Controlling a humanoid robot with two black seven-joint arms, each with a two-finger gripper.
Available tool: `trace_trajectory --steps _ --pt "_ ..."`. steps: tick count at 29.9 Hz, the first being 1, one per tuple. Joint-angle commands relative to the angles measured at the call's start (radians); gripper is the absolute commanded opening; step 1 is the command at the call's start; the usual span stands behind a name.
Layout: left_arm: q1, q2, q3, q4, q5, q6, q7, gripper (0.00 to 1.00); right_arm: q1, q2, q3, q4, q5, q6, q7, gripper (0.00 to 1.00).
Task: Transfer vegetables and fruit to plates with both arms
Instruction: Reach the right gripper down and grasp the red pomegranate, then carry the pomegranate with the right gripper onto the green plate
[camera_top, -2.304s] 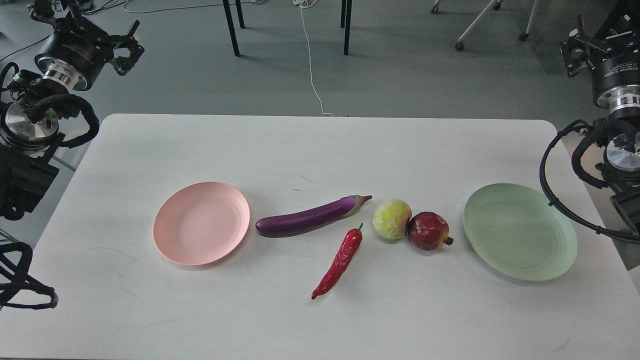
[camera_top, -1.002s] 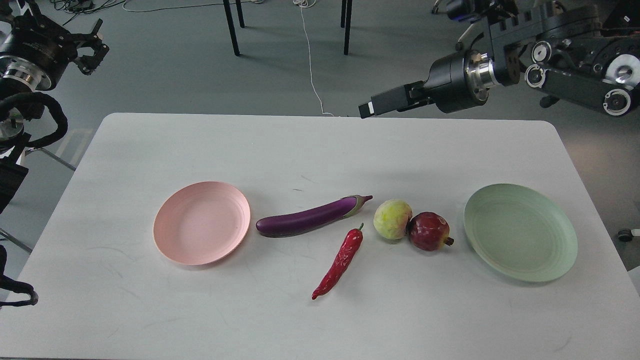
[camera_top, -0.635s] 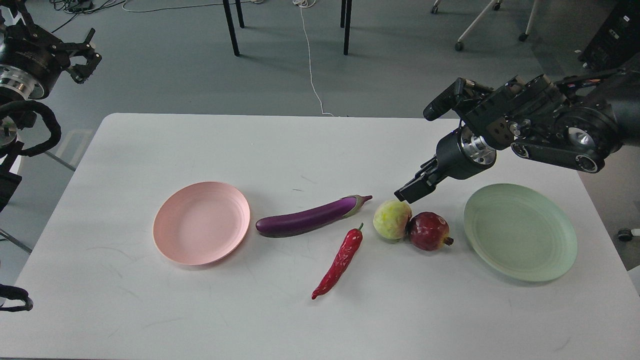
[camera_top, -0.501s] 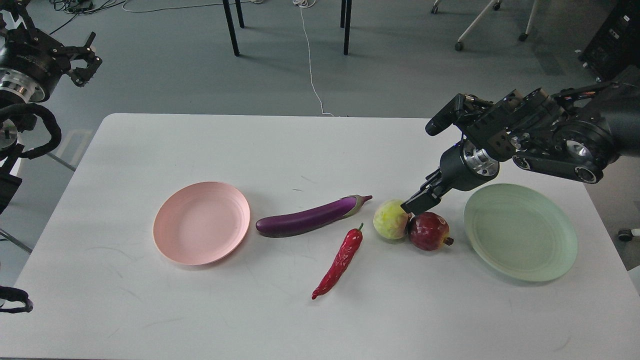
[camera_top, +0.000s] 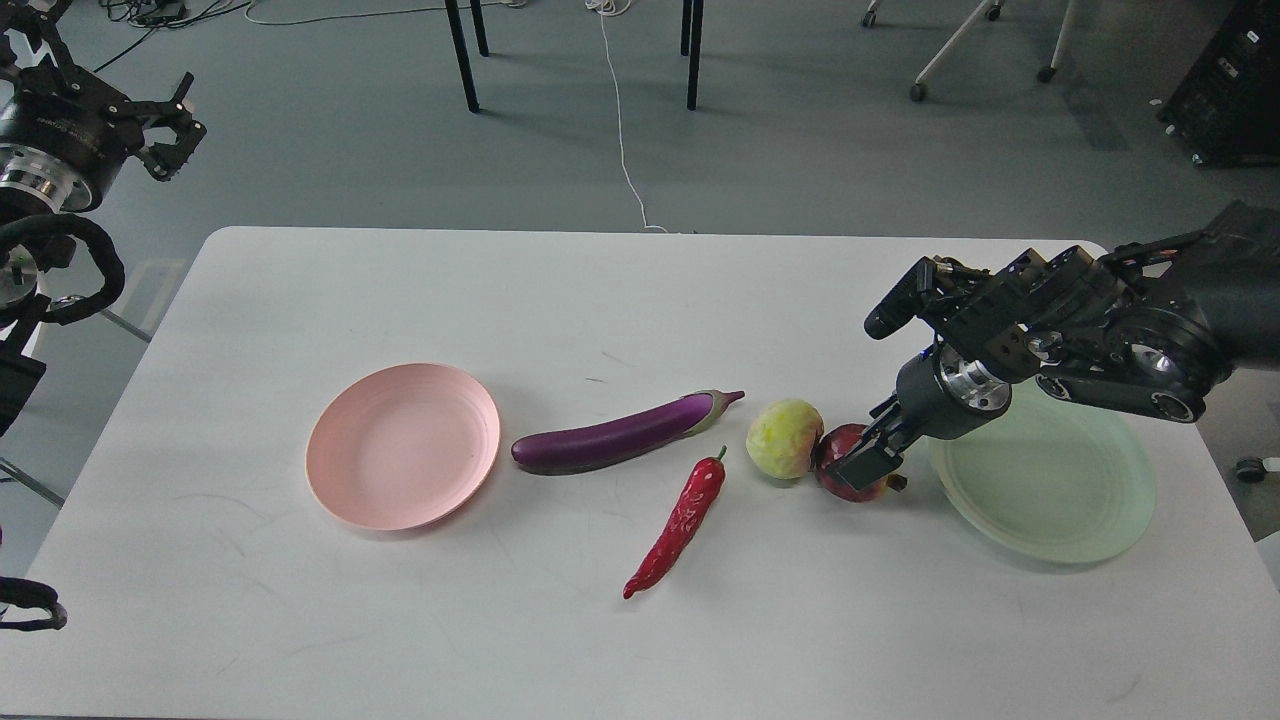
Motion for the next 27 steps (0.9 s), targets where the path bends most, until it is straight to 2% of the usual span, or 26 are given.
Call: trace_trajectory --steps 1,8,14,18,23,27 --pt "0.001 0.003 -0.001 0.0 0.001 0.0 0.0 0.98 -0.024 0.001 0.0 -0.009 -0.002 -0.008 0.0 0.96" --pt "0.001 0.001 -0.001 0.0 0.003 0.0 0.0 0.98 -0.059 -0.008 -0.003 -0.034 -0.005 -0.143 0.0 0.89" --pt "0.001 0.003 -0.001 0.0 0.003 0.0 0.0 0.98 -0.059 -0.017 -0.002 -0.028 -0.008 -0.151 0.0 0.74" --pt "0.001 0.003 -0.001 0.0 0.003 0.0 0.0 0.98 -0.025 -0.037 -0.002 0.011 -0.01 -0.151 0.0 0.68" --pt "0.003 0.027 -0.001 0.0 0.005 0.0 0.0 0.98 0.113 -0.172 -0.003 0.129 -0.019 -0.141 0.0 0.68" --pt "0.003 0.051 -0.001 0.0 0.003 0.0 0.0 0.98 0.165 -0.316 -0.003 0.152 -0.147 -0.14 0.0 0.68"
